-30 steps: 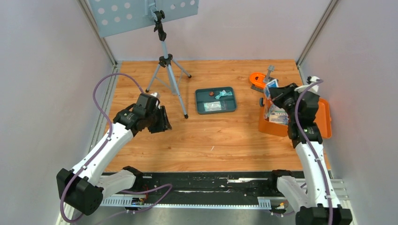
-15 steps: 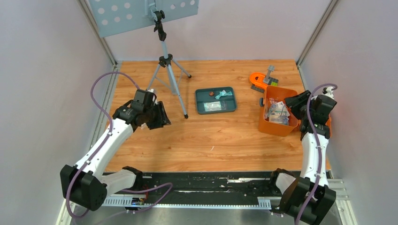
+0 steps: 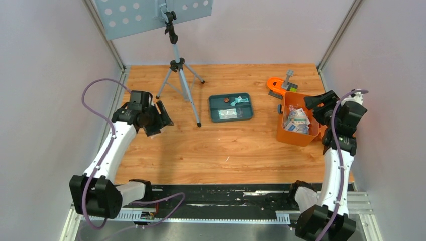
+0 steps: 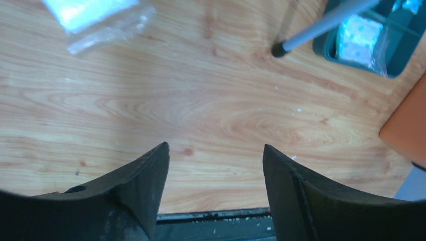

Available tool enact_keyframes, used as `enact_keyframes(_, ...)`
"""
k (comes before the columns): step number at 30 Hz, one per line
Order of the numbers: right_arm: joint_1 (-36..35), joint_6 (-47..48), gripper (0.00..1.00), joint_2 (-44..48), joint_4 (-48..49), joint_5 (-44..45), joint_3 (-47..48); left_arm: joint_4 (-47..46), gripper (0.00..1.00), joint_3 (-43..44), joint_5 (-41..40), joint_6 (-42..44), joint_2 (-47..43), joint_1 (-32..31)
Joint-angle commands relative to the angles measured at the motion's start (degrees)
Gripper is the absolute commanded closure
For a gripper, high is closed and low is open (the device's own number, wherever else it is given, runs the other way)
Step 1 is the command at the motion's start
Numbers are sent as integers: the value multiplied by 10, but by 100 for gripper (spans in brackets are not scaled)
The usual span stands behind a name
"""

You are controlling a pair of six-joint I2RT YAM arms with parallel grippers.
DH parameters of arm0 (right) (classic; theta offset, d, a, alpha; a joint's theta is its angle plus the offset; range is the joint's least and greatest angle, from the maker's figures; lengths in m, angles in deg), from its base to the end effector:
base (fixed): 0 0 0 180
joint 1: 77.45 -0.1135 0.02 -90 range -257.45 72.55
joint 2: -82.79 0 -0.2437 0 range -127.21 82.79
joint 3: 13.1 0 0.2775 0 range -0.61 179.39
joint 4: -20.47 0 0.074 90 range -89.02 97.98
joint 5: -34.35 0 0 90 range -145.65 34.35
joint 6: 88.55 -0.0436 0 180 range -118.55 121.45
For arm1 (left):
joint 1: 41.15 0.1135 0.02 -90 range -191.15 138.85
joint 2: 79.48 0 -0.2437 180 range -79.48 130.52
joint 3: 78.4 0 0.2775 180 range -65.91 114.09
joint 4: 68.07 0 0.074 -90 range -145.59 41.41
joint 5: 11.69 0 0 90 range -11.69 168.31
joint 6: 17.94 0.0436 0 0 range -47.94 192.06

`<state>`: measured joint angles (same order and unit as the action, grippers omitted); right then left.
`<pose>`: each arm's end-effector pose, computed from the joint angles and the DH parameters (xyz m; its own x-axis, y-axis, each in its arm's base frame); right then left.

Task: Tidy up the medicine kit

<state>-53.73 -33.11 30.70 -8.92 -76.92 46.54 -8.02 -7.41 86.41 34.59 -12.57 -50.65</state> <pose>0.2369 -0.0868 0.2996 -0.2427 0.6841 -0.6879 0.2480 0.7293 0.6377 0.2621 -0.0501 0.2603 -0.7954 -0.4775 -0.3731 -0.3058 0.8479 -0.4331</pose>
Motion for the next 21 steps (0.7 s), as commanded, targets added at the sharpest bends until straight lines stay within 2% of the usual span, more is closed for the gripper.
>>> enact_keyframes(1, -25, -20, 36, 22, 13, -31, 36, -33, 17, -18, 23, -38, 15, 73)
enact_keyframes(4, -59, -27, 36, 21, 13, -31, 34, -76, 7, -45, 20, -78, 33, 101)
enact_keyframes(8, -93, -25, 36, 16, 13, -25, 23, -94, 11, -52, -31, -108, 93, 134)
enact_keyframes(12, -100, -29, 36, 17, 17, -36, 10, -105, 15, -11, -136, -97, 153, 142)
enact_keyframes(14, -101, -29, 36, 18, 19, -40, 7, -103, 12, 18, -164, -92, 194, 142)
enact_keyframes(17, -102, -32, 36, 16, 23, -46, 4, -78, 1, 62, -187, -85, 265, 142)
enact_keyframes(21, -104, -32, 36, 12, 30, -52, -3, -80, 0, 96, -190, -78, 309, 142)
